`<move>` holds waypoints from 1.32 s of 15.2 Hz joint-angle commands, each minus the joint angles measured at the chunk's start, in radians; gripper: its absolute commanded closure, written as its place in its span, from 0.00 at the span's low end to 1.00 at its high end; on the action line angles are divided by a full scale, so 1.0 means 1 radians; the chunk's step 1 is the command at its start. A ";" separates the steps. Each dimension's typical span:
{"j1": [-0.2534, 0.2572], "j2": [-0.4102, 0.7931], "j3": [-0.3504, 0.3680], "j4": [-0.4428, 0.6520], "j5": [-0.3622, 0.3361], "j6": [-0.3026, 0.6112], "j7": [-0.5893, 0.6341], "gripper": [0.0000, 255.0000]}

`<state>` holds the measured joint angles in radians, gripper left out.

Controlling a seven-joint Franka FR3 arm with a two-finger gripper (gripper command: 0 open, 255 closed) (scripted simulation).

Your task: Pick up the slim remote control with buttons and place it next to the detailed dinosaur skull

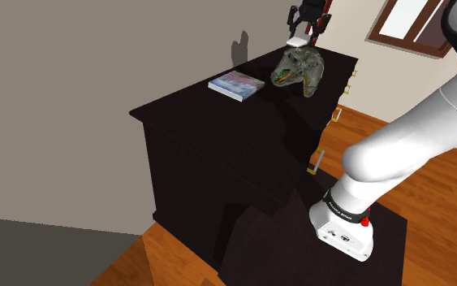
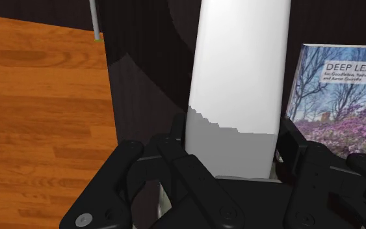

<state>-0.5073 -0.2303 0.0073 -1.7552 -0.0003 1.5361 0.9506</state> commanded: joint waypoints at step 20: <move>-0.070 -0.078 -0.117 -0.258 -0.033 0.182 -0.178 1.00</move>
<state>-0.5766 -0.3030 -0.1082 -1.9928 -0.0322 1.7017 0.7734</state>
